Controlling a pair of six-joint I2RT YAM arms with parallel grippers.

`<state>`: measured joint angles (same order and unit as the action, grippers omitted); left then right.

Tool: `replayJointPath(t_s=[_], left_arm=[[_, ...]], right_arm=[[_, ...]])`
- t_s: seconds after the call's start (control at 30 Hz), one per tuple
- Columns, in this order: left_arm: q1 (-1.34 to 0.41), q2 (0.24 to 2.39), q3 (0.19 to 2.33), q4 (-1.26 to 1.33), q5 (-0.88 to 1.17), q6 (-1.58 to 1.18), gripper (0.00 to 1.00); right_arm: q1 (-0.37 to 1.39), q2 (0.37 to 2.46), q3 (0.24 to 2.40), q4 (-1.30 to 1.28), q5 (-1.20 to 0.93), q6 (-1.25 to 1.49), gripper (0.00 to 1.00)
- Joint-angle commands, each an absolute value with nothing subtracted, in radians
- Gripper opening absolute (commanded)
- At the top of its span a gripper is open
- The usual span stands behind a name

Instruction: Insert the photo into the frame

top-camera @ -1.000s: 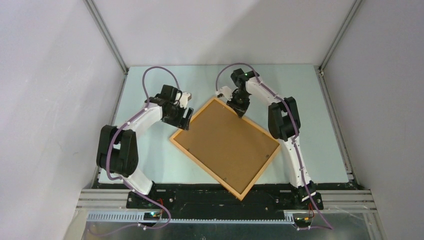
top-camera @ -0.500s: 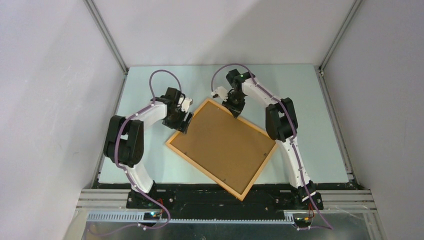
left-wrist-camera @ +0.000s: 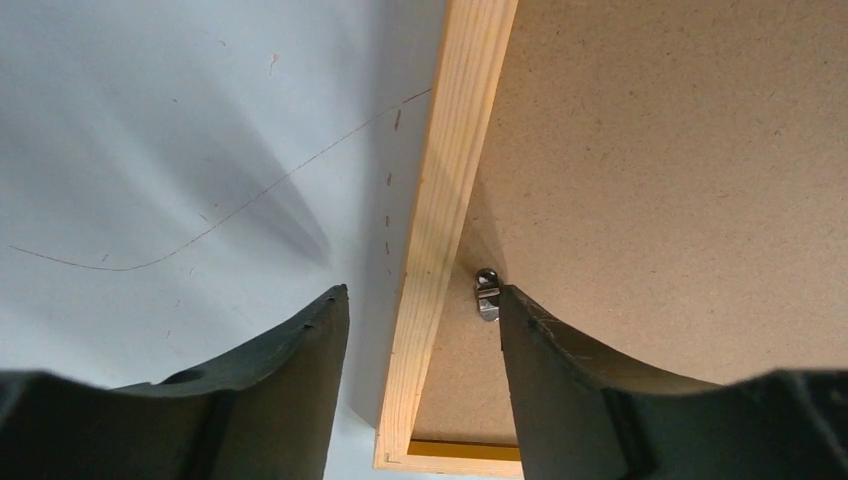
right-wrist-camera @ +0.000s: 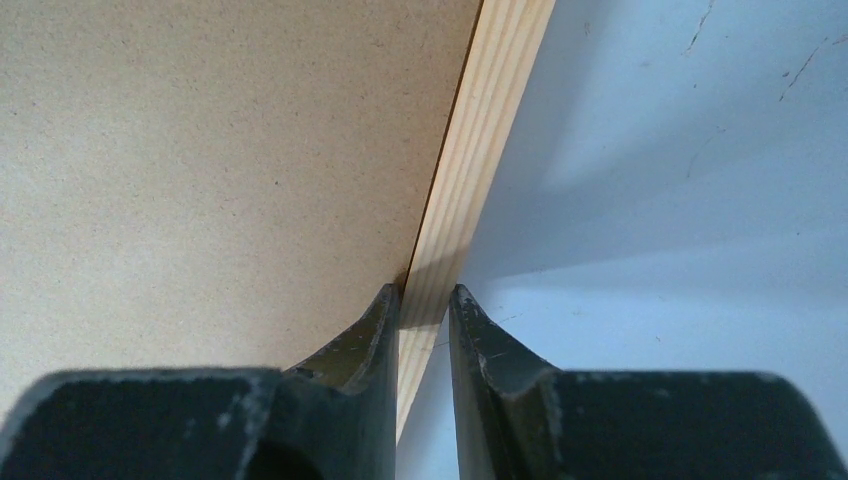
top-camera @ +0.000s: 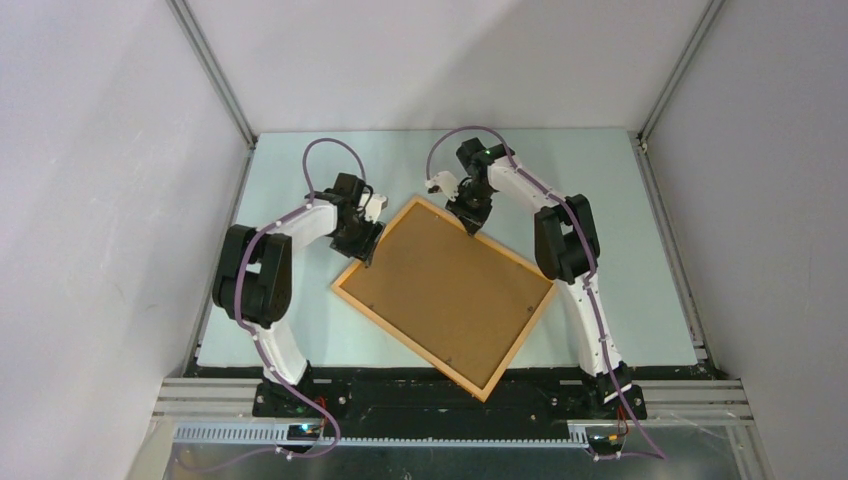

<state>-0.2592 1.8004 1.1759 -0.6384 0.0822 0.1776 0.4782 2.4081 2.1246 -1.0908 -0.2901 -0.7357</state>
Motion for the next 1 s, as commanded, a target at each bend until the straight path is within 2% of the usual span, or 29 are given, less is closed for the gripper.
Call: replayJointPath(t_s=[0.0,0.4,0.97], left_arm=[[-0.255,1.807,1.207,-0.628,0.068,0.212,0.59],[-0.256,1.782,1.184,-0.630,0.060,0.242,0.48],[-0.255,1.788,1.200,-0.629,0.063,0.237,0.27]], right_arm=[[0.473,2.390,2.099,-1.063,-0.285,-0.758,0.00],[0.472,2.390,2.096,-1.063,-0.273,-0.752,0.00],[0.471,2.387,2.068,-1.047,-0.270,-0.746,0.00]])
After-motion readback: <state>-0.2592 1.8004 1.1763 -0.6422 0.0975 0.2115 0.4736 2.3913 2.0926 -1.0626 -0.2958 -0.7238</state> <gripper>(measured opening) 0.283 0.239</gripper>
